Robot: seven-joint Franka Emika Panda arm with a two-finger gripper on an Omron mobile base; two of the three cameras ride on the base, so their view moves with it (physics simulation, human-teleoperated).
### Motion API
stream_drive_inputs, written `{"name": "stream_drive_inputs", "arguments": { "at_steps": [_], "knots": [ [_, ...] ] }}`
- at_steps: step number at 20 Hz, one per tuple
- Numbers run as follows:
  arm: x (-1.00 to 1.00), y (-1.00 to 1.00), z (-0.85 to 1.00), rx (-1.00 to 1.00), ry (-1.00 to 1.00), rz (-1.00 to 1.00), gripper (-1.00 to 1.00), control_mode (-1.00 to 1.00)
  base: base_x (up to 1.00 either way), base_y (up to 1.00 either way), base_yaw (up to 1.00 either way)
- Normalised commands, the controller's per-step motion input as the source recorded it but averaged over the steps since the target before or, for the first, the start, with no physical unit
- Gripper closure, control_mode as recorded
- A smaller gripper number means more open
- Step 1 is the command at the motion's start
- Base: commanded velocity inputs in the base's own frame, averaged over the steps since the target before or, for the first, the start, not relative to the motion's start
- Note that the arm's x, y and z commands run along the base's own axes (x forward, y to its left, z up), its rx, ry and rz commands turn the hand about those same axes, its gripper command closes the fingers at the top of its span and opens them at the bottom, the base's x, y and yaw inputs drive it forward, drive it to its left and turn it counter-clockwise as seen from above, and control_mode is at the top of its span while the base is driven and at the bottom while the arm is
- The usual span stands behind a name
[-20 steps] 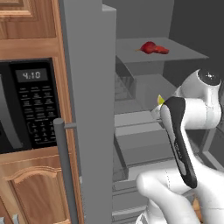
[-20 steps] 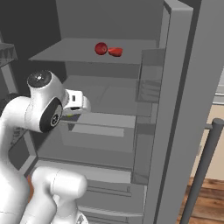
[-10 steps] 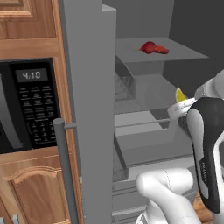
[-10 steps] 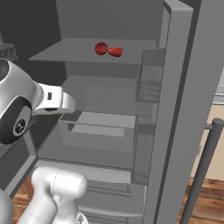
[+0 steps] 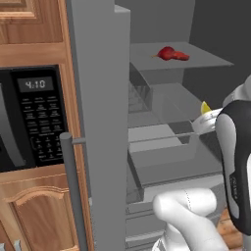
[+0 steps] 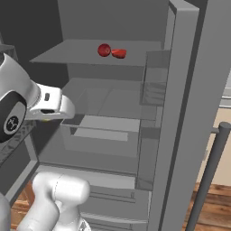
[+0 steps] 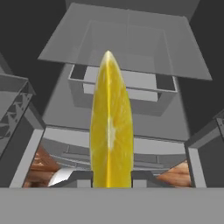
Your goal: Open the fridge, remove the pear, lemon wedge, and steak, and place them on any counter.
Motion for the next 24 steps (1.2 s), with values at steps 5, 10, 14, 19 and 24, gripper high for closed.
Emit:
{"name": "stream_drive_inputs", "arguments": {
  "at_steps": [5, 10, 14, 19, 24],
  "knots": [
    [0.0, 0.0, 0.0, 0.0, 0.0, 0.0, 1.0, 1.0, -0.2, 0.0, 0.0],
    [0.0, 0.0, 0.0, 0.0, 0.0, 0.0, 1.0, 1.0, -1.0, -0.09, 0.0],
    [0.0, 0.0, 0.0, 0.0, 0.0, 0.0, 1.0, 1.0, -1.0, -0.4, 0.0],
    [0.0, 0.0, 0.0, 0.0, 0.0, 0.0, 1.0, 1.0, -1.0, -0.8, 0.0],
    [0.0, 0.0, 0.0, 0.0, 0.0, 0.0, 1.0, 1.0, -1.0, -0.79, 0.0]
  ]
}}
